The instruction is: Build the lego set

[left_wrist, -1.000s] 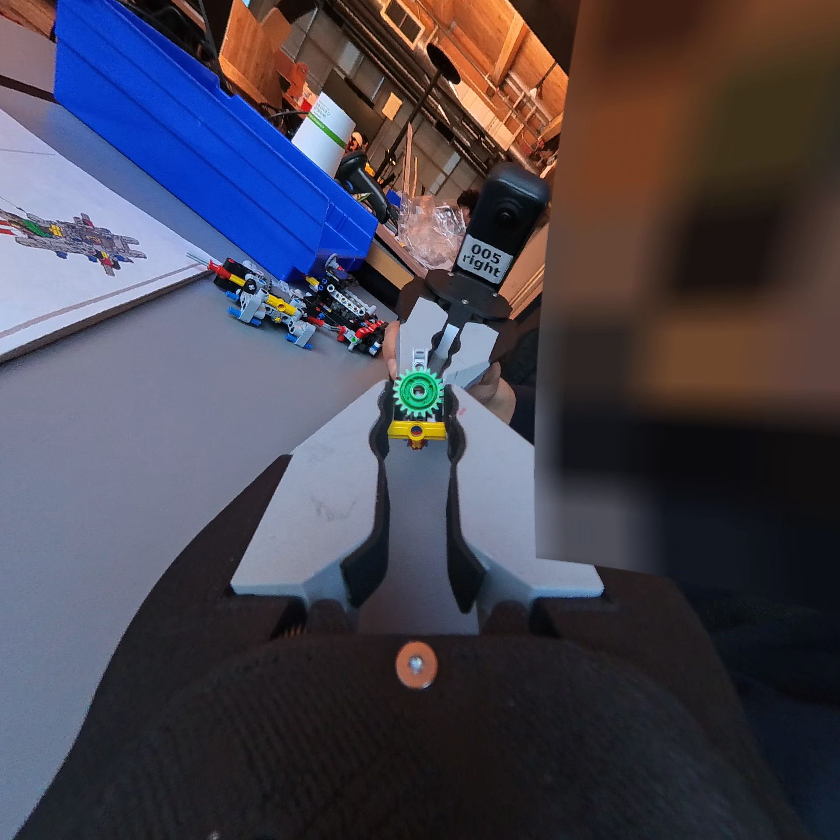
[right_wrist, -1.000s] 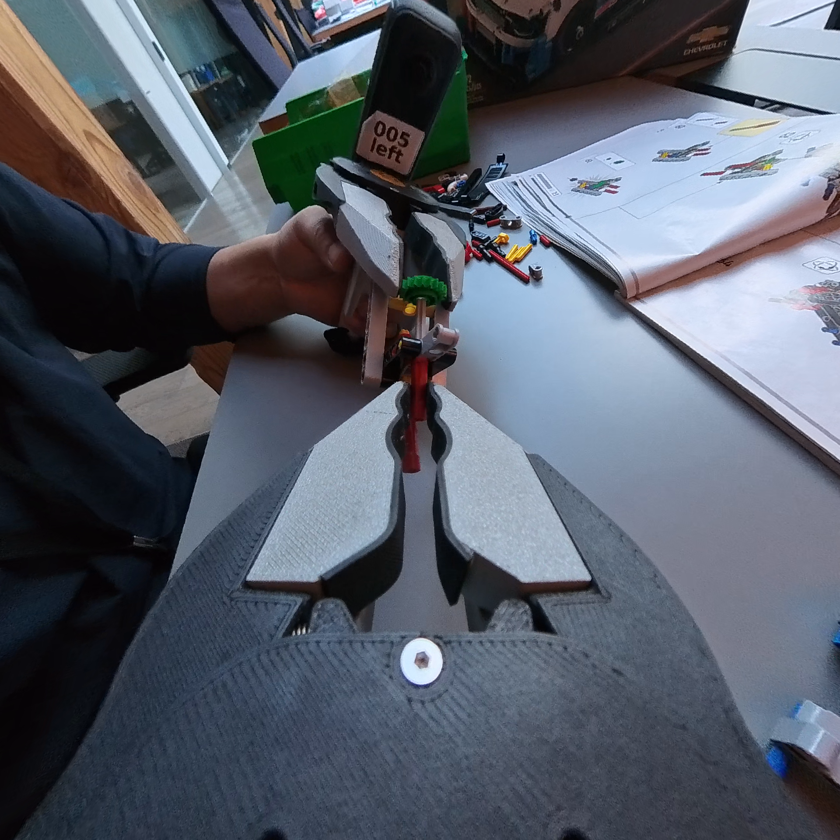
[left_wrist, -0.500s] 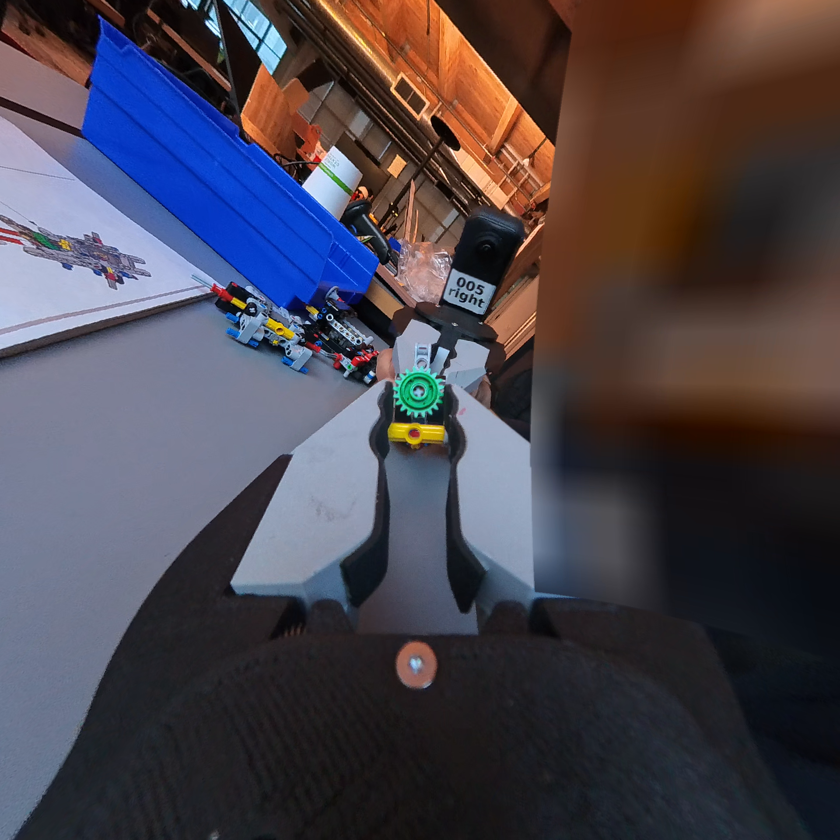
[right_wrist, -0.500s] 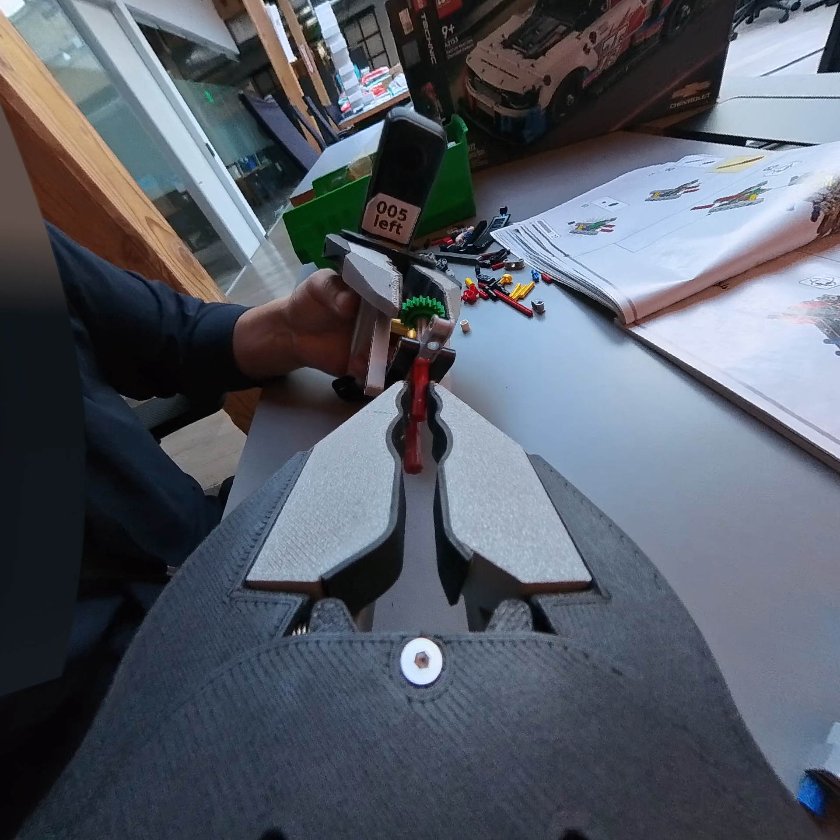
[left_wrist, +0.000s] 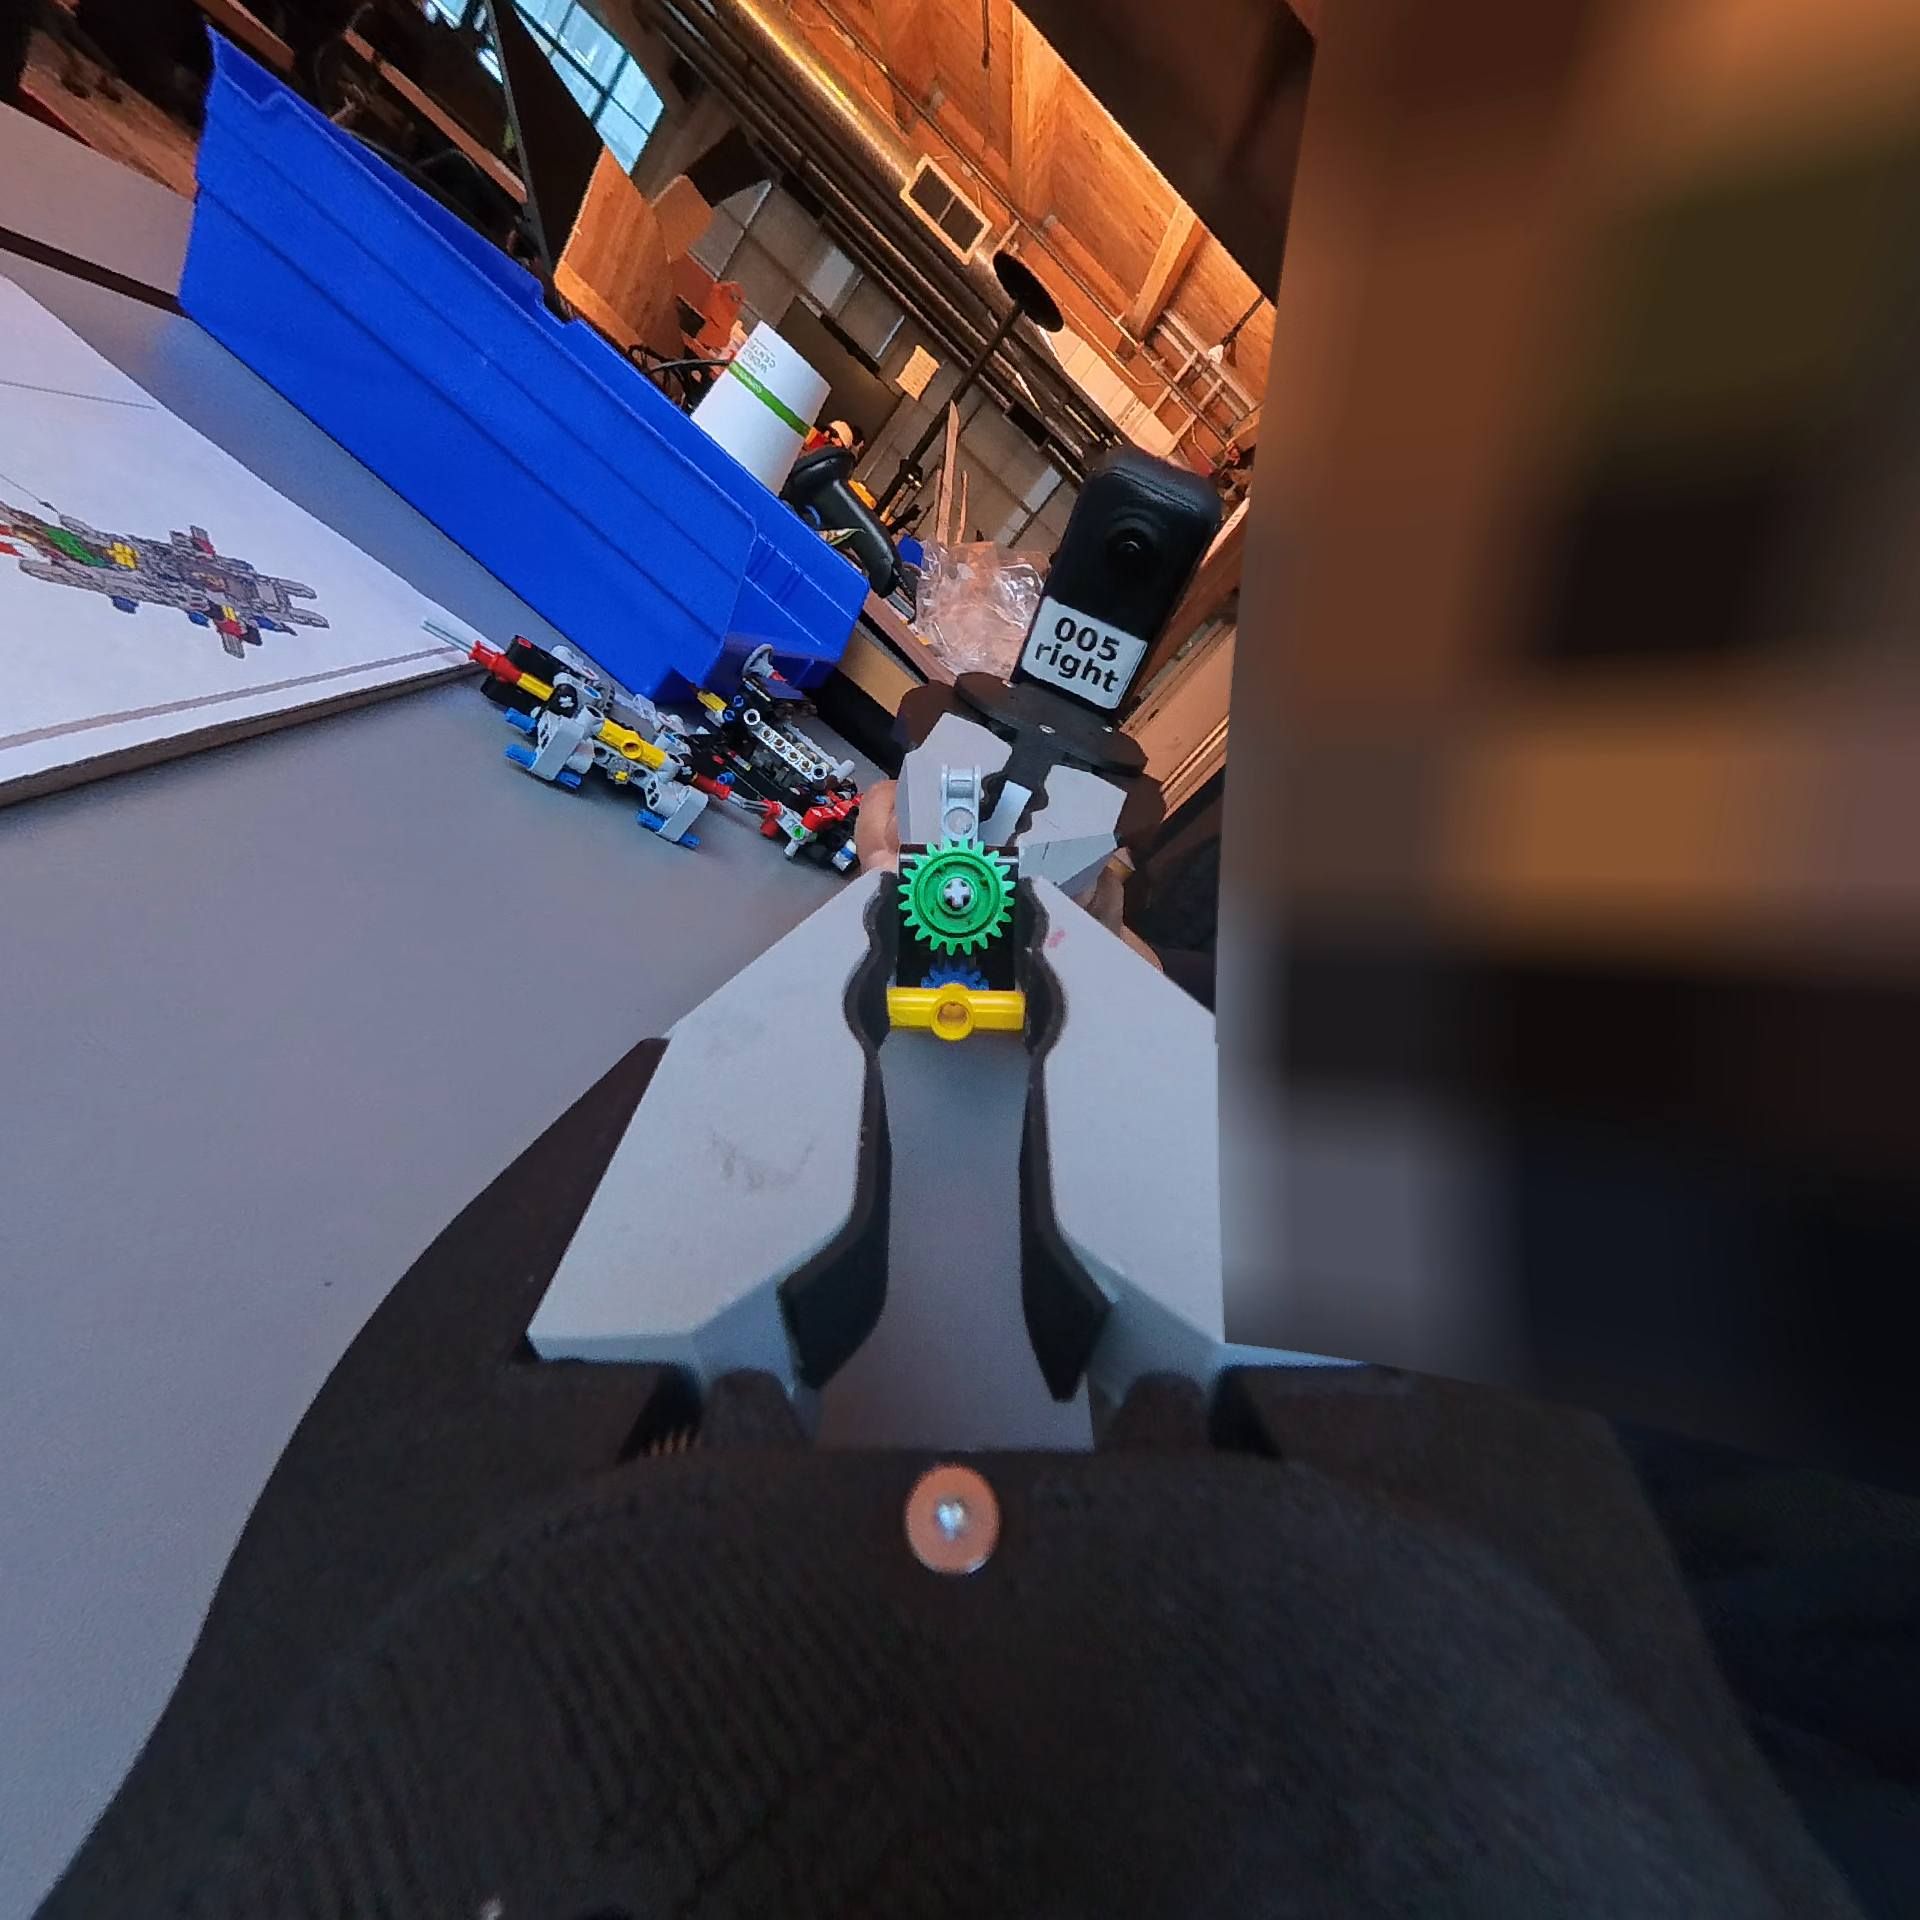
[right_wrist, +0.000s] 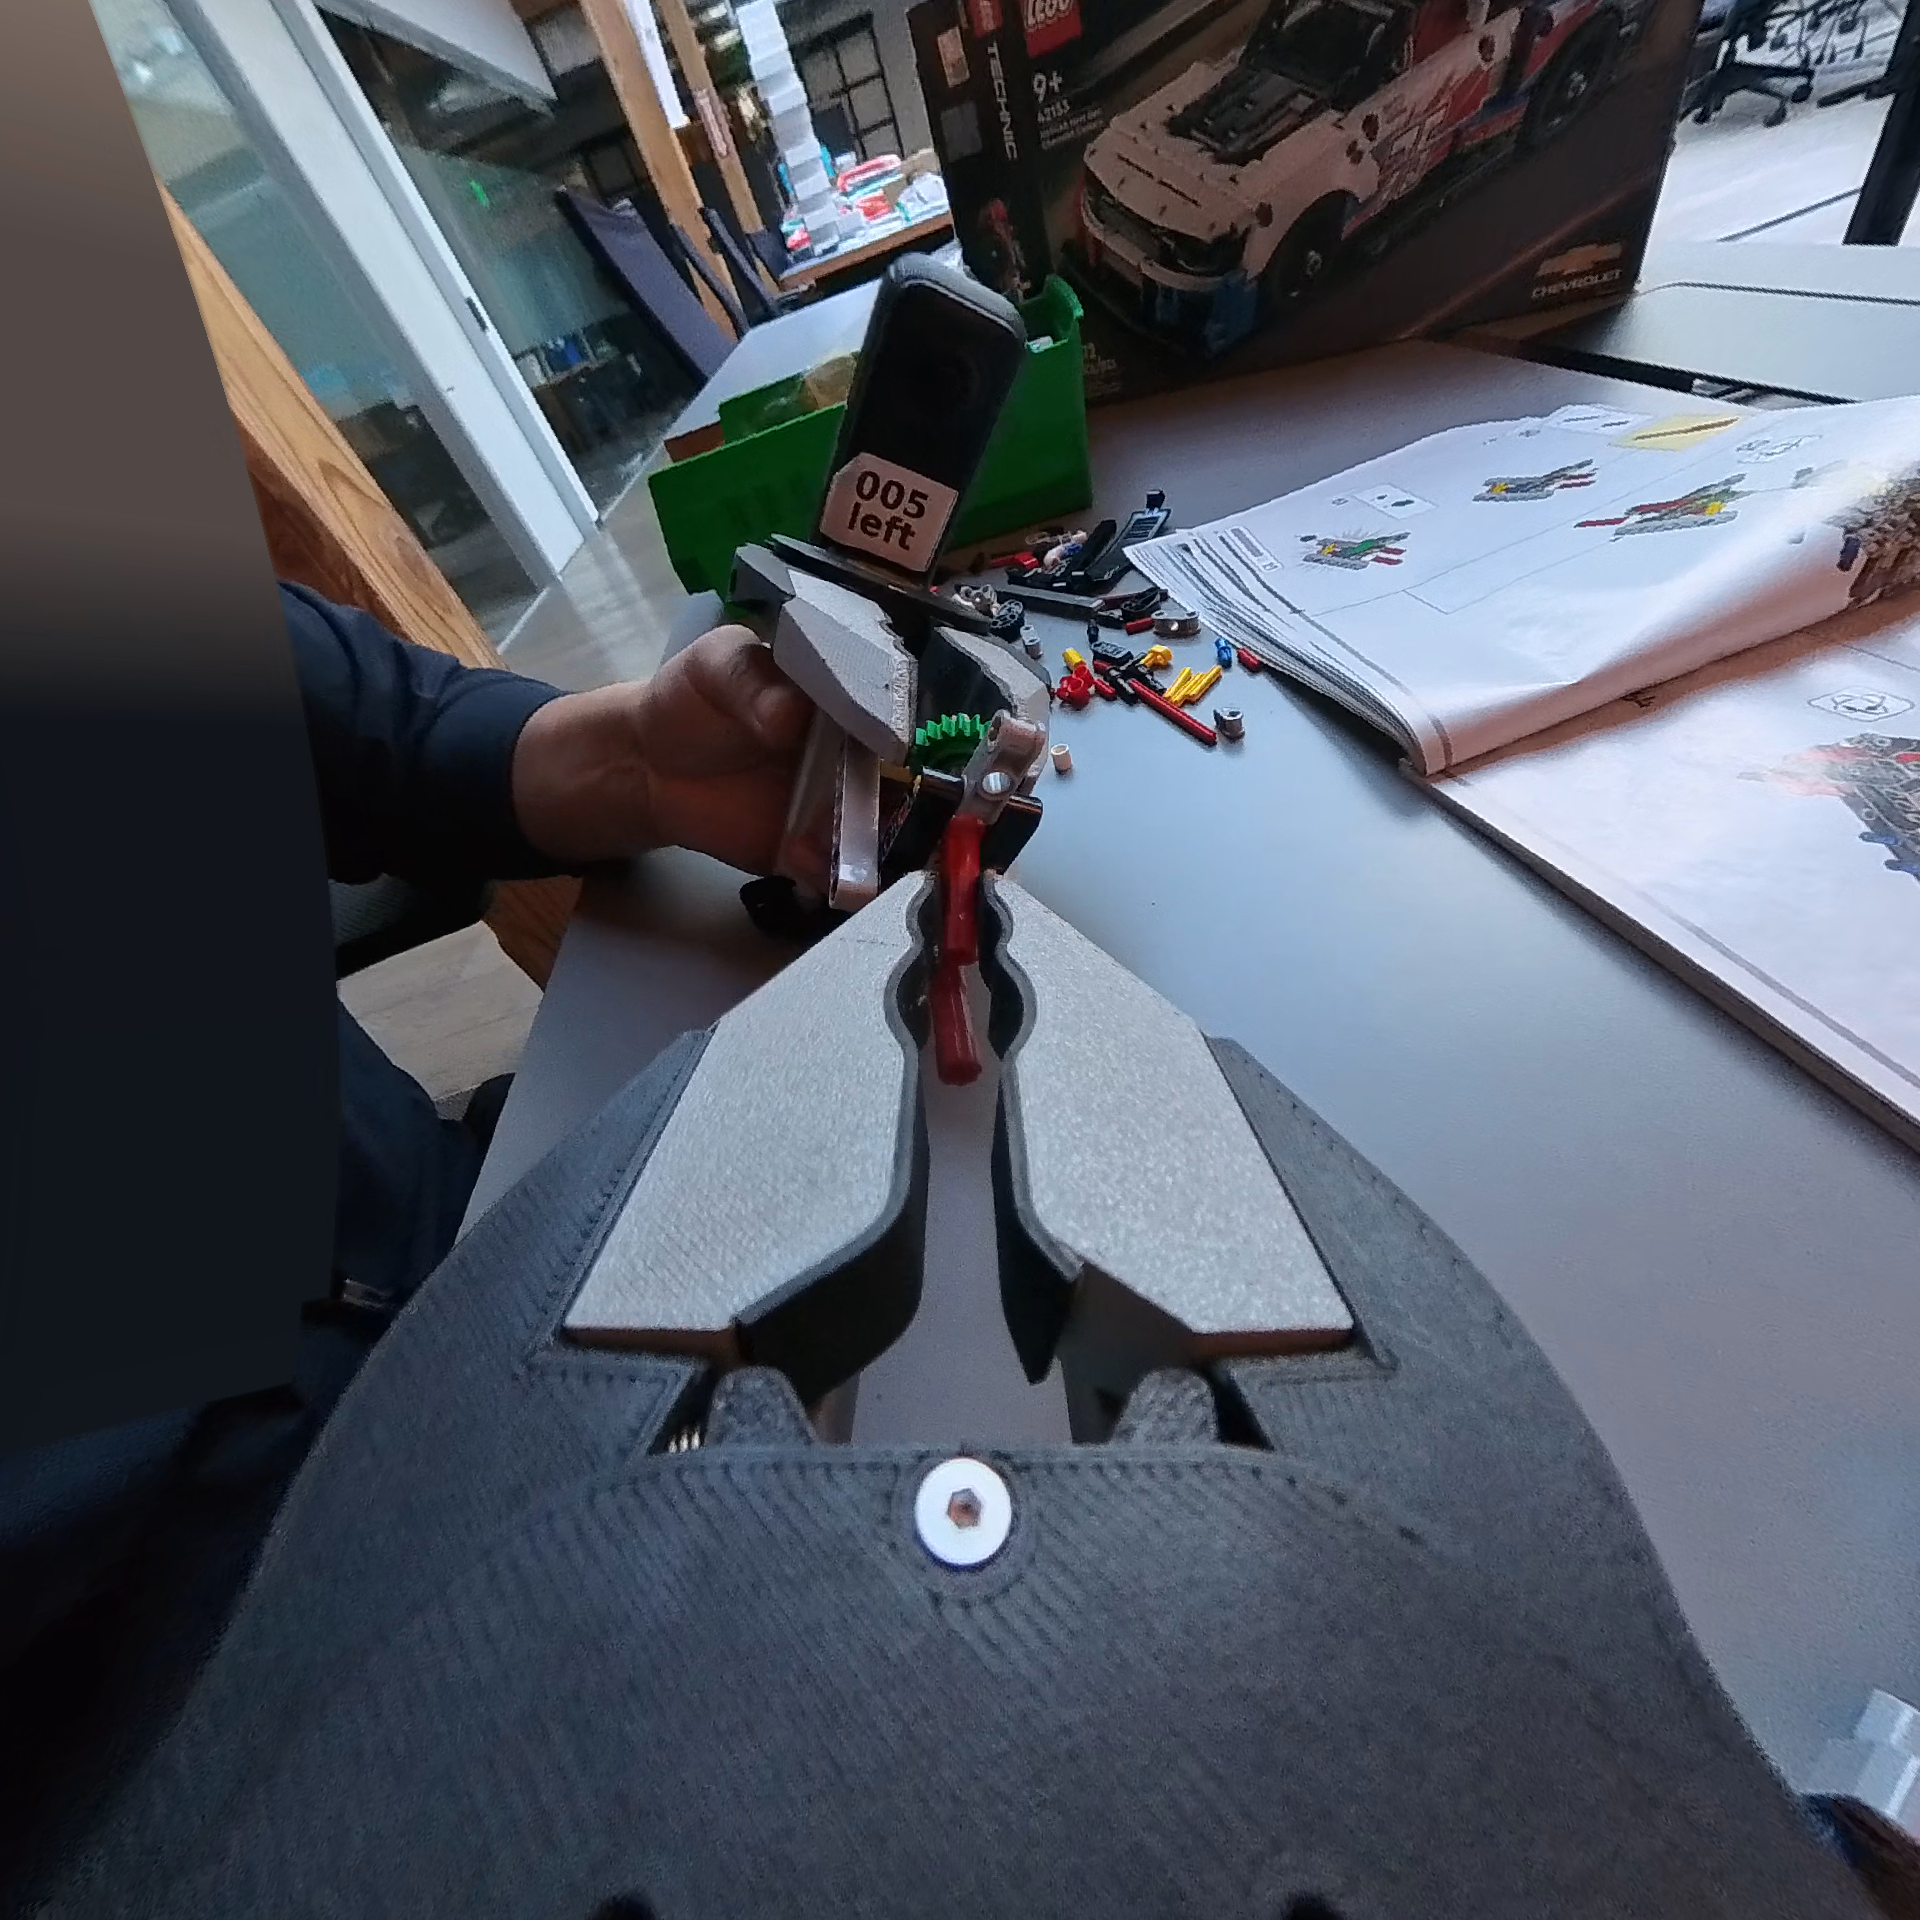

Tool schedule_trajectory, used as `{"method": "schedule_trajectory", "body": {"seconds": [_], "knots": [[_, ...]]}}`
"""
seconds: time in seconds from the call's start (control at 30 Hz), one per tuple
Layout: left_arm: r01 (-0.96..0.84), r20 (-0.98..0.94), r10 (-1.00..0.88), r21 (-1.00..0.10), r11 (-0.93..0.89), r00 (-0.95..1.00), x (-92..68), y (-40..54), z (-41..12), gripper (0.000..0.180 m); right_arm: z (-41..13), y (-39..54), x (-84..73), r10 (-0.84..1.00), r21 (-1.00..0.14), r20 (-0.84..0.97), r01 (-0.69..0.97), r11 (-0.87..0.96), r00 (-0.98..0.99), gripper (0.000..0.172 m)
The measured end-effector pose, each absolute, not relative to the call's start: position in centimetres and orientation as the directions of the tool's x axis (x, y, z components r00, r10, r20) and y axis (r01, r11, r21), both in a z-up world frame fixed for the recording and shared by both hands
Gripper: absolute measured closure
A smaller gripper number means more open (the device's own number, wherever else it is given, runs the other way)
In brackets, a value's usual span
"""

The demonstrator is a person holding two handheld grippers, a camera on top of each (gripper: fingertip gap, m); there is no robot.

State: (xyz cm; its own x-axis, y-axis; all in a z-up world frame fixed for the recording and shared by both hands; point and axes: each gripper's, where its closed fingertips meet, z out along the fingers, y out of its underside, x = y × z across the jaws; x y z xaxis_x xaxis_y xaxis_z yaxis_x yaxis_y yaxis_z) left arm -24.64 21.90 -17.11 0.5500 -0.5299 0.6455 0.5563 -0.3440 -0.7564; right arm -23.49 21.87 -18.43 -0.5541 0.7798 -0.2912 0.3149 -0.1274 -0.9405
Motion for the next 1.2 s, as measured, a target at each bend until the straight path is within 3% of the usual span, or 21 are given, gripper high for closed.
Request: {"method": "schedule_trajectory", "body": {"seconds": [0.03, 0.53, 0.8, 1.07, 1.2], "knots": [[0.548, 0.640, -0.534, -0.761, -0.346, 0.552, -24.5, 21.9, -17.1, 0.163, -18.4, 21.8, -23.4, 0.778, -0.944, -0.282, 0.309, -0.119, -0.562, 0.170], [0.376, 0.494, -0.544, -0.869, -0.321, 0.679, -24.6, 21.5, -17.3, 0.159, -18.9, 22.1, -23.1, 0.773, -0.974, -0.126, 0.227, 0.023, -0.621, 0.169], [0.363, 0.486, -0.571, -0.874, -0.323, 0.662, -24.6, 21.0, -17.2, 0.178, -19.1, 21.8, -23.1, 0.764, -0.975, -0.123, 0.222, 0.027, -0.634, 0.169], [0.247, 0.420, -0.563, -0.900, -0.360, 0.711, -24.0, 21.0, -18.6, 0.180, -19.5, 21.9, -23.0, 0.739, -0.960, -0.191, 0.279, -0.003, -0.646, 0.168], [0.211, 0.407, -0.553, -0.899, -0.384, 0.727, -23.9, 21.1, -19.2, 0.180, -19.9, 22.5, -22.9, 0.730, -0.943, -0.248, 0.332, -0.031, -0.637, 0.151]]}}
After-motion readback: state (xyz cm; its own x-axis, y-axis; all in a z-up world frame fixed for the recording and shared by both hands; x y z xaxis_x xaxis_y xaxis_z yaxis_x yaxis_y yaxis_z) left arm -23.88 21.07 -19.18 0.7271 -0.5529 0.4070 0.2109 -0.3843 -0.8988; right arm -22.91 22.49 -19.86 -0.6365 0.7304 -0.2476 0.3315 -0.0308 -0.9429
